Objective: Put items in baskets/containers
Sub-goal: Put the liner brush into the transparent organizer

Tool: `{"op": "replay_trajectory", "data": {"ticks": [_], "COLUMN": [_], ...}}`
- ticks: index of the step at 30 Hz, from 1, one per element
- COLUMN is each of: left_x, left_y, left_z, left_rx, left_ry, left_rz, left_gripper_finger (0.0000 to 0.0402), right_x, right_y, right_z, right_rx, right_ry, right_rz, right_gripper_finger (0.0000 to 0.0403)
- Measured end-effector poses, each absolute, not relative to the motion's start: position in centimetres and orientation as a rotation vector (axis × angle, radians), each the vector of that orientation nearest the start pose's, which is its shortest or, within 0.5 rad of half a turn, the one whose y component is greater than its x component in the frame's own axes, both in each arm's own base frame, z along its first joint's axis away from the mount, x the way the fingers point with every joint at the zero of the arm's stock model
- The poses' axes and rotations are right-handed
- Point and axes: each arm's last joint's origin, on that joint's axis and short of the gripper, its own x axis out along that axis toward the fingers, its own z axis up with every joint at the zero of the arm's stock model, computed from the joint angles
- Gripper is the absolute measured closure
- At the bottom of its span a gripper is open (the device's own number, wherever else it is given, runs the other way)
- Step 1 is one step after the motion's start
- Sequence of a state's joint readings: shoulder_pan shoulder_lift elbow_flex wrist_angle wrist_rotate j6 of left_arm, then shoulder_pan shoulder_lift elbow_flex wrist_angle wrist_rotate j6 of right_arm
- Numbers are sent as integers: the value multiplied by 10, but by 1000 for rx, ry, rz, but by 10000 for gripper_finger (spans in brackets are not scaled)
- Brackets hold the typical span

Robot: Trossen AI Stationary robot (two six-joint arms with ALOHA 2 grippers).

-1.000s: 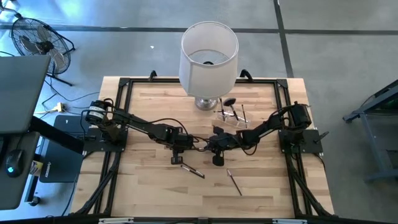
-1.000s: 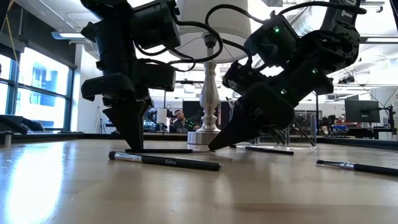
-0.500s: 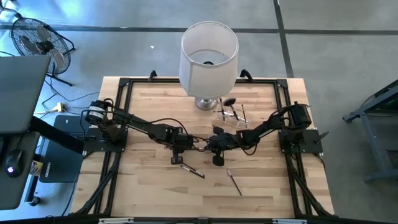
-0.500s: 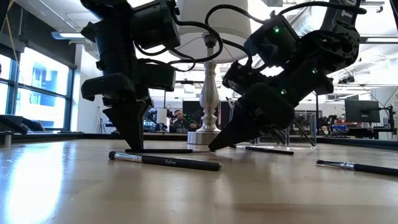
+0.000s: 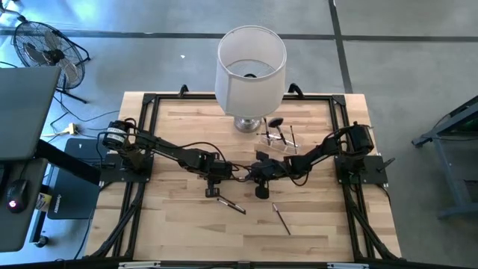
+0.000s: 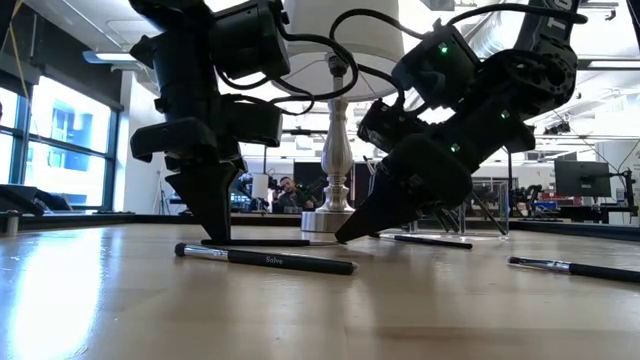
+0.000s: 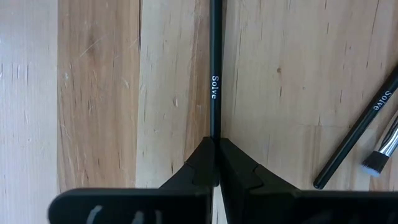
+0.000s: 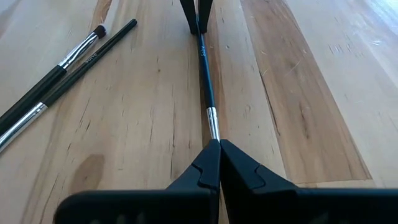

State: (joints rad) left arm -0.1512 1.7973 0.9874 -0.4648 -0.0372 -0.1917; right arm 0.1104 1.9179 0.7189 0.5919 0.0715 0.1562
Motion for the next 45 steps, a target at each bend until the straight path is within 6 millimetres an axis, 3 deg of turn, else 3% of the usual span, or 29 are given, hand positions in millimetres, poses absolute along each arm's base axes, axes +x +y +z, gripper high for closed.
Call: {"op": "replay_trajectory", "data": {"ticks": [13,20,28,33,40,45], "left_x": [317,317,318,321,322,322], "left_y": [-47,-47,-47,-47,-47,-47], "left_z": [132,133,133,139,141,141], "left_rx": [-45,-41,-41,-23,-13,-13], "left_ry": [1271,1262,1259,1276,1279,1280], "left_rz": [24,29,30,36,44,44], "left_gripper_finger": [397,396,396,396,396,396], "right_x": [332,332,333,333,330,330], "right_y": [35,35,35,35,33,32], "right_z": [89,75,75,83,115,110], "right_rx": [98,175,139,139,81,79], "right_ry": [618,647,635,615,559,574], "right_rz": [-11,-23,-27,-22,-69,-66], "right_gripper_finger": [402,402,402,402,402,401]}}
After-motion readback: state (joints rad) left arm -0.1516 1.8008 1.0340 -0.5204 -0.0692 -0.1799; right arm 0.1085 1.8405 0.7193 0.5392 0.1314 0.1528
